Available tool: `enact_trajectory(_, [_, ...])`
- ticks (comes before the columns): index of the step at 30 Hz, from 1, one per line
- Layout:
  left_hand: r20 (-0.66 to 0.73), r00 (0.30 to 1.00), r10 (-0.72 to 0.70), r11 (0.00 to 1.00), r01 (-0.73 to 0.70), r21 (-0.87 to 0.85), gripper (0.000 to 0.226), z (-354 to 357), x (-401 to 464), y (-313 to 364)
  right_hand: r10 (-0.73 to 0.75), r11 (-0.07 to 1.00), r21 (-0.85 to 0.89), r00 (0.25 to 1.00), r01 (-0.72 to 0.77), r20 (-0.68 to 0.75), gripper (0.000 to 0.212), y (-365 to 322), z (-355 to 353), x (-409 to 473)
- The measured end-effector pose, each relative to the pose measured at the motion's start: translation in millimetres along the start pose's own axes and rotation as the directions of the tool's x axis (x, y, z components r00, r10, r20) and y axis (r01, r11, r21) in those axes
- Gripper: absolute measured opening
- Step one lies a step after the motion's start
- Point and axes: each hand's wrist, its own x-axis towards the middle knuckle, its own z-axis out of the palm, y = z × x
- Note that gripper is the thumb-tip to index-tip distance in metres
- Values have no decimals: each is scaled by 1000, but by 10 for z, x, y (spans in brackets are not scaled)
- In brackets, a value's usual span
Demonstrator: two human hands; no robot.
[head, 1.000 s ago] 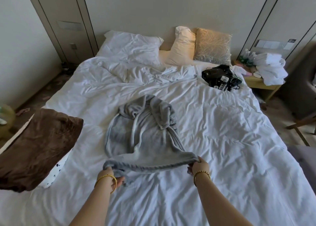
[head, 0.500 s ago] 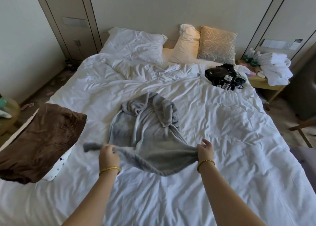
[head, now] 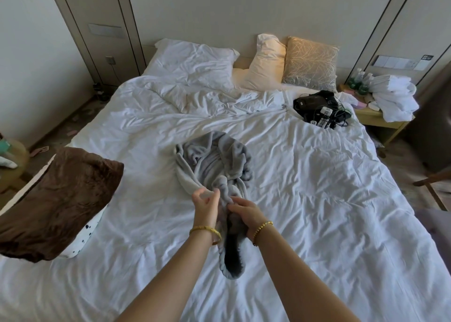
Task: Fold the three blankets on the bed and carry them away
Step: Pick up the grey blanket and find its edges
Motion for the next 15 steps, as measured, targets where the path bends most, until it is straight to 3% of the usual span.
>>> enact_trajectory(2, [-12,985,-173,982,171,-74,42,-40,62,-9,-84,966,-247,996,72,-36,32,1,26,-11])
enact_trajectory(4, [47,978,-205,978,203,56,42,-89,92,5,-105,929,-354,994,109,28,38,16,43,-25])
enact_trajectory(5, [59,980,-192,974,183,133,41,-115,100,17,-98,938,-328,994,110,54,38,22,63,-42])
enact_trajectory(8, [13,994,-107,962,100,255,39,-160,114,33,-89,979,-195,990,65,-114,27,35,51,-45])
enact_trajectory(10, [17,999,-42,951,35,309,38,-162,96,40,32,999,30,962,-24,-272,26,18,-38,-32])
enact_trajectory(13, [33,995,92,913,-98,395,24,-144,74,74,133,930,363,973,-56,-189,17,-102,-186,-88])
enact_trajectory(15, [23,964,265,846,-244,475,11,-136,64,109,15,898,436,986,60,-168,12,-232,-226,-113])
